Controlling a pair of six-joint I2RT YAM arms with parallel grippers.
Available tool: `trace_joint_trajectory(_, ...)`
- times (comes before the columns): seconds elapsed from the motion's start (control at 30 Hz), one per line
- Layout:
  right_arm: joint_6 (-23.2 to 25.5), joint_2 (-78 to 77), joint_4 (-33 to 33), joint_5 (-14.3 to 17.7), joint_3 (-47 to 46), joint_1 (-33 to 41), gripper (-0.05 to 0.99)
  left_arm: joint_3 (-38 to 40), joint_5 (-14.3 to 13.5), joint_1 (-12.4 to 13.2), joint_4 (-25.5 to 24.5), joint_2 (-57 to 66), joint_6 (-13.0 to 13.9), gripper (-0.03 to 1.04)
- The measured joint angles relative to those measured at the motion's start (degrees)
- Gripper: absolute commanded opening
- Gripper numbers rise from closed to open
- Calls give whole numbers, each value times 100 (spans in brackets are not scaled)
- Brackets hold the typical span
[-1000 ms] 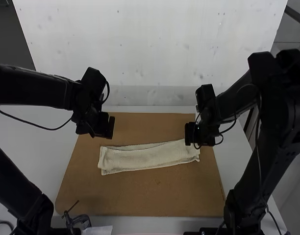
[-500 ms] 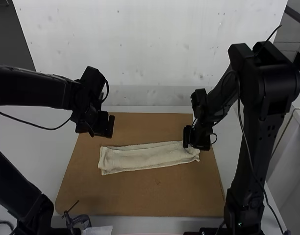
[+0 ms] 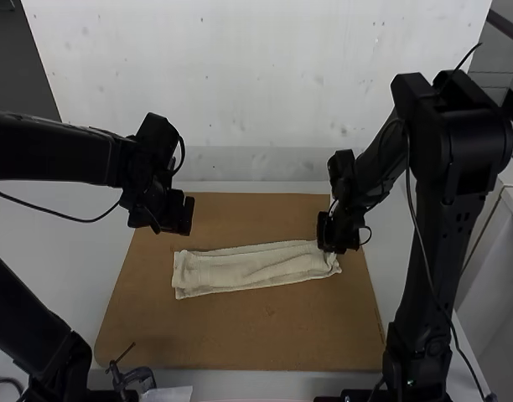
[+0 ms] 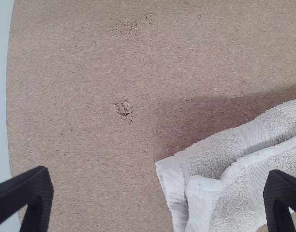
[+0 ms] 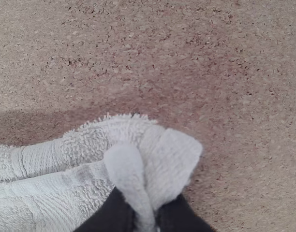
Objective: Fold the towel.
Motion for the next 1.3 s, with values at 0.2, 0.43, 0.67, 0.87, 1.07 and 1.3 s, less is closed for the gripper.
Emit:
trace_joint_trajectory(0.2,-461,-254,-236,52,-107,-1029,2,-157,0,0,-2,-4,0,97)
trace_joint_trajectory(0.43,-1123,-385,-238,59,-83,-2232,2,-282,0,0,0,-144,-2,97)
trace_joint_trajectory(0.67,-1355,-472,-450,81,87,-2317,2,-407,0,0,-2,-223,0,97)
trace_joint_trajectory(0.87,-920,-1010,-798,297,31,-745,2,-426,0,85,-2,-376,26,97)
trace_joint_trajectory(1.07,-232,-1060,-1174,680,170,1300,2,-481,-2,286,2,-433,85,97)
trace_joint_trajectory(1.3,461,-339,-1484,1014,1145,2422,2,-588,0,431,-4,-472,151,97)
